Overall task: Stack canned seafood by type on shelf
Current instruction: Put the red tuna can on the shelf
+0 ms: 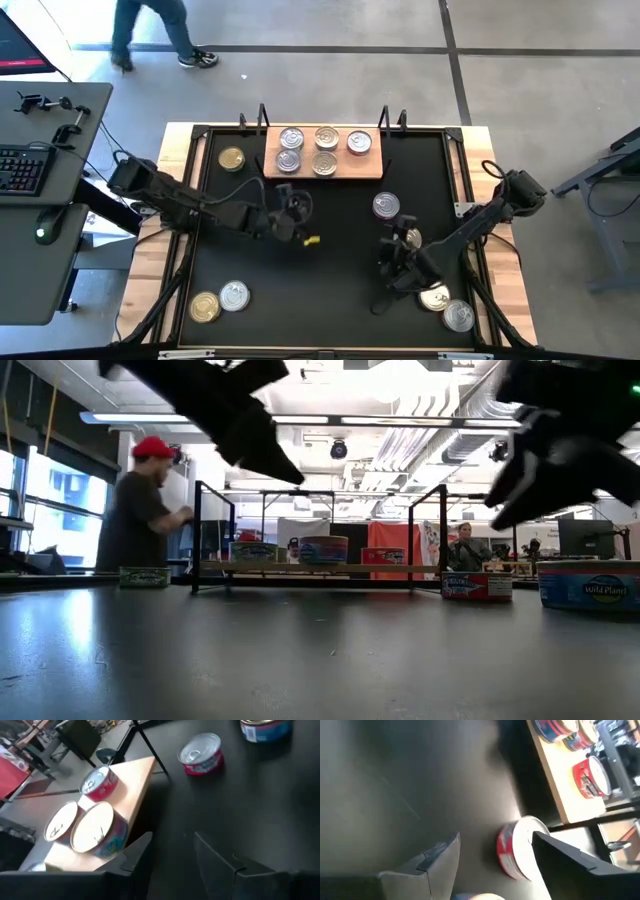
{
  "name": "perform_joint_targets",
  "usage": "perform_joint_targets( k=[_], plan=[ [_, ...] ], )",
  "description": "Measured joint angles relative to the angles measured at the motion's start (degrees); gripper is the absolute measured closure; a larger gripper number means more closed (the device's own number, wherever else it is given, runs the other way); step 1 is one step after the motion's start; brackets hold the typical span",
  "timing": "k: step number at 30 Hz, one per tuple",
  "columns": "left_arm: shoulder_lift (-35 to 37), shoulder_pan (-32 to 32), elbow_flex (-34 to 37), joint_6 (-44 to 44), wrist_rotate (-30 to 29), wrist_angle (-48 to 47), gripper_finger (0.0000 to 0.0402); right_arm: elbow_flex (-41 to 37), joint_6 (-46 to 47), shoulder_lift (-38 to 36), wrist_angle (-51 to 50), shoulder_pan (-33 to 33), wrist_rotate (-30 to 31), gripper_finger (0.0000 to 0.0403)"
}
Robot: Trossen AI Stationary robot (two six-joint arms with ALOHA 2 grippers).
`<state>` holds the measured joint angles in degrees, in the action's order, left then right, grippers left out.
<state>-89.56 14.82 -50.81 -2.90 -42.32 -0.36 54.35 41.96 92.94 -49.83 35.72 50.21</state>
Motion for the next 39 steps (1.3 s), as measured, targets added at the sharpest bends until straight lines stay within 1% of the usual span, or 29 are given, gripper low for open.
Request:
perform_joint_targets(
  k=[2,4,7,9,12,16,19,22,25,29,30,31,34,36,39],
  plan=[
    [-0.07,1.75,1.09,0.99,-2.53,-0.37,0.0268,-3.61,1.06,-2.52,2.23,-0.18,0.63,0.0162],
    [-0.07,2.71,2.63,1.18,-4.7,0.62,0.0268,-8.3,1.1,-5.08,7.89,-0.77,1.11,0.0162],
    [-0.07,2.65,4.41,1.2,-7.34,1.19,0.0268,-15.64,-3.96,-8.49,21.54,-2.76,1.35,0.0162],
    [-0.07,2.21,5.34,1.23,-8.22,2.27,0.0268,-19.6,-9.24,-9.81,29.95,-5.91,-1.28,0.0162],
    [-0.07,1.43,6.25,1.23,-8.24,4.04,0.0269,-22.44,-15.32,-10.03,38.2,-11.6,-6.92,0.0162],
    [-0.07,0.85,6.25,1.23,-7.91,4.55,0.0269,-22.31,-17.88,-10.05,37.69,-18.29,-13.75,0.0168],
    [-0.09,0.84,6.25,1.24,-7.7,4.57,0.0269,-21.33,-18.01,-10.05,34.24,-21.58,-16.72,0.0194],
    [-0.09,0.98,6.25,1.61,-7.55,4.53,0.0269,-21.33,-18.06,-9.96,32.09,-23.44,-18.0,0.0238],
    [-0.09,1.22,6.25,2.45,-7.53,4.48,0.0269,-21.14,-18.52,-8.86,31.46,-24.25,-17.46,0.0295],
    [-0.09,1.42,6.25,2.38,-7.52,4.28,0.0269,-20.99,-23.94,-6.88,33.51,-24.45,-18.91,0.0377],
    [-0.09,1.43,6.25,2.38,-7.52,4.1,0.0269,-20.95,-25.09,-6.48,34.07,-24.35,-18.97,0.0388],
    [-0.09,1.41,6.25,2.36,-7.52,3.98,0.0269,-20.94,-25.73,-6.15,34.51,-24.17,-18.83,0.0393],
    [-0.09,1.41,6.25,2.34,-7.52,3.82,0.0269,-21.05,-25.71,-5.76,35.34,-23.53,-17.68,0.0387],
    [-0.09,1.41,6.25,2.32,-7.52,3.42,0.0269,-20.56,-25.69,-5.6,35.46,-22.81,-17.45,0.0392],
    [-0.09,1.41,6.25,2.32,-7.52,3.2,0.0269,-18.59,-27.06,-5.44,35.4,-21.43,-18.76,0.04]
  ],
)
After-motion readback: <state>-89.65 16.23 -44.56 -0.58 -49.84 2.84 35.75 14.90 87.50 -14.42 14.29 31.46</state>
